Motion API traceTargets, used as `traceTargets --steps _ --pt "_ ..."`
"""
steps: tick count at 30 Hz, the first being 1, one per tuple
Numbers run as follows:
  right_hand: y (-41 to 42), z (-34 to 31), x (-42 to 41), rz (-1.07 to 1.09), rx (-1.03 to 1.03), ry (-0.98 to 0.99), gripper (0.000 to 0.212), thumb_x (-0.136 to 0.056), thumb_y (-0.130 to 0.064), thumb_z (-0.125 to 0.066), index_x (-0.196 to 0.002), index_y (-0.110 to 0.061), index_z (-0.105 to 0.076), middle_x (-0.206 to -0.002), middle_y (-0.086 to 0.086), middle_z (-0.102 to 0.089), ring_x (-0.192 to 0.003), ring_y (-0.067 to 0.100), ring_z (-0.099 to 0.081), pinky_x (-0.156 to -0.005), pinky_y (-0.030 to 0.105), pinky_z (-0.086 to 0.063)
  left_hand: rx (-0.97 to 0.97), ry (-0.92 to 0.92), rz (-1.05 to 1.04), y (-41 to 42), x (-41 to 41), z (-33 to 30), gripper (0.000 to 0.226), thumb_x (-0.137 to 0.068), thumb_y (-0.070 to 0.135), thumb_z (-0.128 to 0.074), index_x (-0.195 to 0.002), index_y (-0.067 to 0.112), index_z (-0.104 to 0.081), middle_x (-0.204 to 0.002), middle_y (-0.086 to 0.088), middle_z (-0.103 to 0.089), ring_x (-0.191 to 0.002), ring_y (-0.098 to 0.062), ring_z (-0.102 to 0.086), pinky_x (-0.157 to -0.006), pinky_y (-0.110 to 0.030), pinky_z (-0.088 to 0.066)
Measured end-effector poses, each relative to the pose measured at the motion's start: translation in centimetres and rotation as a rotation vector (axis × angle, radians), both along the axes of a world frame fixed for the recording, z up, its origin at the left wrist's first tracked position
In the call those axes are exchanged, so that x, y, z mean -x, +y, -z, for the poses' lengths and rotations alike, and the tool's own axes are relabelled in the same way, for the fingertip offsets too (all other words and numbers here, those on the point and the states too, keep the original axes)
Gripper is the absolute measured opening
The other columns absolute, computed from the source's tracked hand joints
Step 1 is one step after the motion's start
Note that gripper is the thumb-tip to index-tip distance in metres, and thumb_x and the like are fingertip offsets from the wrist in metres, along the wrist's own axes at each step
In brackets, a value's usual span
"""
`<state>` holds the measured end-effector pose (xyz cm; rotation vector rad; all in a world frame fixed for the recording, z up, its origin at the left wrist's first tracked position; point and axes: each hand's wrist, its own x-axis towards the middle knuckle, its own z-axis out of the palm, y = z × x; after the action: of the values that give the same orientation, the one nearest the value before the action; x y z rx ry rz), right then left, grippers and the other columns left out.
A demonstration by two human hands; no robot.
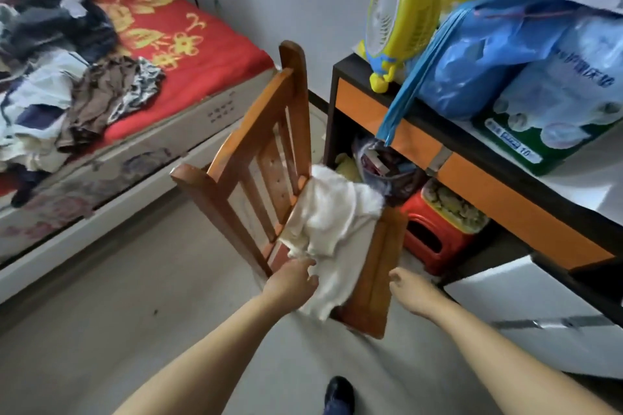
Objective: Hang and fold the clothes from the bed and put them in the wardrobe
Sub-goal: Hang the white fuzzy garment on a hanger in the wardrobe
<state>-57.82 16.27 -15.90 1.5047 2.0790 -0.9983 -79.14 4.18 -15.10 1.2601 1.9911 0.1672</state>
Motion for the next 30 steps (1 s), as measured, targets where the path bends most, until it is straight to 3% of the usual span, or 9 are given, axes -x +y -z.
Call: traceTargets --steps 2,5,8,12,16,19,23,27,30 --pt "3.0 3.4 1.8 0.060 0.044 0.047 0.043 -0.100 -0.026 -0.039 -0.140 -0.012 -0.042 -0.133 0.008 -0.054 -0.116 0.023 -0.055 -0.083 0.022 -0.042 0.023 -0.009 -0.026 3.3 0.9 2.9 0.042 -0.096 0.024 -0.048 -0.137 0.016 -0.046 -0.131 -0.005 -0.054 -0.118 -0.023 -0.053 -0.097 -0.029 -0.043" --pt "7.0 10.2 5.4 0.233 0.067 0.142 0.042 -0.099 -0.025 -0.043 -0.139 -0.011 -0.043 -0.123 0.010 -0.057 -0.095 0.022 -0.056 -0.073 0.025 -0.043 -0.032 0.000 -0.179 8.6 3.1 8.1 0.048 -0.095 0.032 -0.050 -0.139 0.016 -0.042 -0.134 -0.008 -0.051 -0.115 -0.024 -0.054 -0.093 -0.036 -0.050" --pt "10.0 17.7 8.1 0.407 -0.020 0.195 0.049 -0.097 -0.022 -0.048 -0.142 -0.005 -0.038 -0.134 0.020 -0.050 -0.114 0.033 -0.053 -0.080 0.027 -0.041 -0.080 0.050 -0.271 12.7 4.6 14.4 0.052 -0.094 0.038 -0.050 -0.140 0.016 -0.037 -0.138 -0.012 -0.045 -0.118 -0.029 -0.051 -0.087 -0.043 -0.053" --pt "12.9 25.5 10.4 0.713 -0.077 0.228 0.066 -0.094 -0.032 -0.055 -0.145 0.001 -0.029 -0.147 0.022 -0.037 -0.135 0.034 -0.037 -0.111 0.038 -0.030 0.025 0.101 -0.370 15.4 5.7 22.5 0.083 -0.089 0.057 -0.050 -0.151 0.024 -0.007 -0.157 -0.010 -0.007 -0.143 -0.032 -0.019 -0.107 -0.047 -0.036" --pt "14.2 29.0 14.8 0.941 -0.063 0.464 0.090 -0.087 -0.047 -0.064 -0.150 -0.003 -0.018 -0.154 0.014 -0.029 -0.140 0.028 -0.034 -0.115 0.041 -0.027 0.083 -0.015 -0.564 16.4 5.7 27.3 0.110 -0.077 0.065 -0.061 -0.151 0.027 0.011 -0.152 -0.020 -0.016 -0.134 -0.042 -0.032 -0.102 -0.045 -0.037" --pt "14.6 29.5 17.8 0.985 0.053 0.622 0.093 -0.085 -0.047 -0.066 -0.150 -0.003 -0.016 -0.153 0.013 -0.031 -0.139 0.027 -0.035 -0.115 0.040 -0.028 -0.075 -0.256 -0.657 17.4 5.9 28.2 0.105 -0.072 0.047 -0.073 -0.150 0.024 -0.007 -0.135 -0.011 -0.047 -0.117 -0.031 -0.054 -0.096 -0.040 -0.048" --pt "15.9 26.6 17.8 1.056 0.172 0.677 0.071 -0.082 -0.033 -0.073 -0.139 -0.005 -0.041 -0.131 0.013 -0.057 -0.116 0.027 -0.057 -0.103 0.042 -0.045 -0.301 -0.588 -0.644 18.1 5.5 25.6 0.060 -0.073 0.019 -0.062 -0.129 0.010 -0.044 -0.110 -0.012 -0.064 -0.101 -0.027 -0.064 -0.083 -0.045 -0.055" --pt "17.6 20.5 15.9 1.028 0.085 0.606 0.052 -0.083 -0.023 -0.066 -0.127 0.002 -0.051 -0.118 0.019 -0.063 -0.103 0.033 -0.063 -0.089 0.040 -0.053 -0.353 -0.662 -0.606 19.1 4.0 20.1 0.051 -0.083 0.008 -0.057 -0.130 0.018 -0.039 -0.113 -0.006 -0.060 -0.104 -0.021 -0.061 -0.081 -0.031 -0.055" --pt "17.8 14.4 14.1 0.954 0.024 0.594 0.048 -0.082 -0.026 -0.063 -0.123 0.000 -0.054 -0.112 0.016 -0.065 -0.097 0.031 -0.064 -0.085 0.040 -0.054 -0.429 -0.713 -0.585 19.1 3.2 14.2 0.055 -0.086 0.003 -0.056 -0.135 0.017 -0.036 -0.118 -0.010 -0.058 -0.108 -0.023 -0.060 -0.088 -0.037 -0.054"
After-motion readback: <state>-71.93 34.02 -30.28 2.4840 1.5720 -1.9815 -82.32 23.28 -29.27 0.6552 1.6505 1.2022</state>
